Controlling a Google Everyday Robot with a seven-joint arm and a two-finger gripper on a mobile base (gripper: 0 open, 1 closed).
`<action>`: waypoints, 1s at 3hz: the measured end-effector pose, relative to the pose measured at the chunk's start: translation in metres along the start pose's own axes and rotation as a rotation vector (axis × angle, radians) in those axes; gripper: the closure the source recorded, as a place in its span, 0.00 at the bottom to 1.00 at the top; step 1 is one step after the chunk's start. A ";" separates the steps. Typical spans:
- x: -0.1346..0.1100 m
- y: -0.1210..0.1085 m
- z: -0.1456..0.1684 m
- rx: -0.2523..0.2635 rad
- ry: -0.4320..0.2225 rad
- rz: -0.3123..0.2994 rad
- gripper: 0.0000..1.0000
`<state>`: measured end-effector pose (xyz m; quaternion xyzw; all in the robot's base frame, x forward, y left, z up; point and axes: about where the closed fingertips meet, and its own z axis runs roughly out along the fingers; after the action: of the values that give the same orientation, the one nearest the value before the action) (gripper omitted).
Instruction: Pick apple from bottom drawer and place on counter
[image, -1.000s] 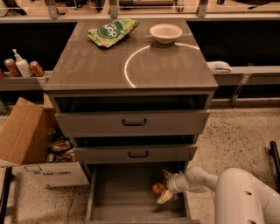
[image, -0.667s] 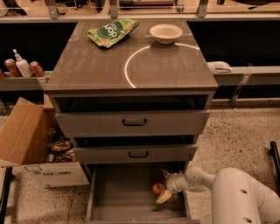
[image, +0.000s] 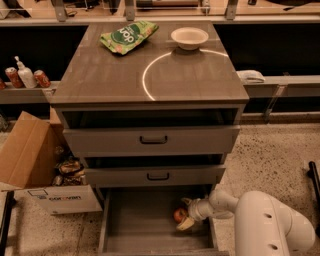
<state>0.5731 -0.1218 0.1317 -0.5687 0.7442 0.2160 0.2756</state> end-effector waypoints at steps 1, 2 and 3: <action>0.000 0.003 0.004 -0.010 0.004 -0.004 0.41; -0.003 0.008 0.001 -0.011 0.010 -0.017 0.64; -0.020 0.021 -0.028 0.000 -0.013 -0.062 0.89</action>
Offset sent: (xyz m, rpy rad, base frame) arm -0.0123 0.0029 0.0105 -0.0232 -0.0116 0.0301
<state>0.5523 -0.1196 0.1656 -0.5900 0.7245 0.2111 0.2871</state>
